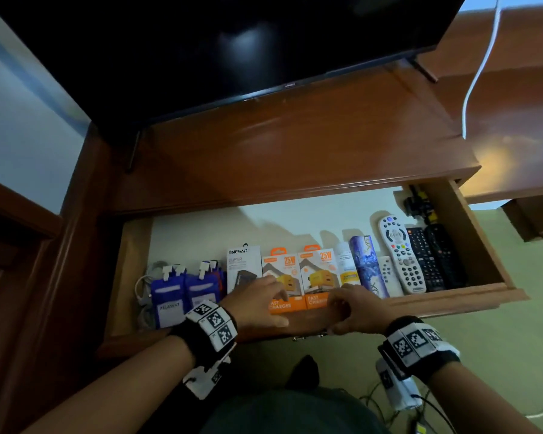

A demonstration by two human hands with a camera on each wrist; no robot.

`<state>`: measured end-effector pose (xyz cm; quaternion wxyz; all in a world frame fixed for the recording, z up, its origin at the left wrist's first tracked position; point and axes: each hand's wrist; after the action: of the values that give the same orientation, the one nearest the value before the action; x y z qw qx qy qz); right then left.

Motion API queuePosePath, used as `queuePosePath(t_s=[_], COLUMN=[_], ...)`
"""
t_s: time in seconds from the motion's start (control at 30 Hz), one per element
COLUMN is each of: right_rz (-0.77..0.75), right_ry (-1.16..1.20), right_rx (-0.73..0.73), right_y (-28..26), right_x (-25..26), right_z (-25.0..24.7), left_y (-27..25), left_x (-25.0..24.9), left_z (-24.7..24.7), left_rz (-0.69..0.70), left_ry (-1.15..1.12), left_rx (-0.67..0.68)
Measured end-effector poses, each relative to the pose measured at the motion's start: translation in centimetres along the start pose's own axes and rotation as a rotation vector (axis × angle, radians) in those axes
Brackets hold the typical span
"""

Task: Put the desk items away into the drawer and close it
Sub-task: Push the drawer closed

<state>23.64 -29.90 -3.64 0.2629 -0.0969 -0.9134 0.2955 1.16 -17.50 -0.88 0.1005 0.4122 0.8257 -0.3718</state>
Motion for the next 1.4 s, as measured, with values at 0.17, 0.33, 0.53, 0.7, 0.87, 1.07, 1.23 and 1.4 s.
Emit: queuePosePath(t_s=[0.17,0.33,0.53,0.7,0.87,1.07,1.23,1.4], right_rz=[-0.07,-0.142,-0.184,-0.152,-0.058,-0.083,-0.115,-0.124], right_ry=[-0.212,-0.178,-0.105,-0.115,-0.291,-0.392,-0.465,-0.483], right_rx=[0.002,0.001,-0.124,-0.345,-0.522,-0.425,-0.395,-0.42], right_y=[0.2,1.0,2.9,6.3,9.3,15.3,18.5,18.8], right_x=[-0.6,-1.0,-1.0,-1.5,-0.9,-0.1,0.5,0.5], right_z=[-0.2,-0.5,-3.4,-6.5,-10.0,-15.2,-18.3,-18.5], left_y=[2.8,4.1,5.2,8.1,10.7,14.7,17.8,18.5], left_x=[-2.4,-3.3,-2.0,-0.5,1.8,4.5,6.0,5.7], left_z=[1.3,0.3,-2.1,-5.9,-9.8,-14.4,-17.0,-16.8], left_rz=[0.036,0.126,0.099,0.127,0.066,-0.104,-0.075,-0.053], left_ry=[0.246,0.384,0.27,0.389,0.486,0.474,0.44,0.452], left_rx=[0.157,0.226,0.077,-0.117,-0.375,-0.343,-0.285,-0.261])
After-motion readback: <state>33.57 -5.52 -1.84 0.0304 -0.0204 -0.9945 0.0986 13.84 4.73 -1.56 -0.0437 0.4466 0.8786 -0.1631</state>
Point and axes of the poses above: each hand's wrist, its own y-axis towards the middle knuckle, its own z-axis out of the palm, x = y × z, and after that the axes turned 1 degree about -x, right-handed
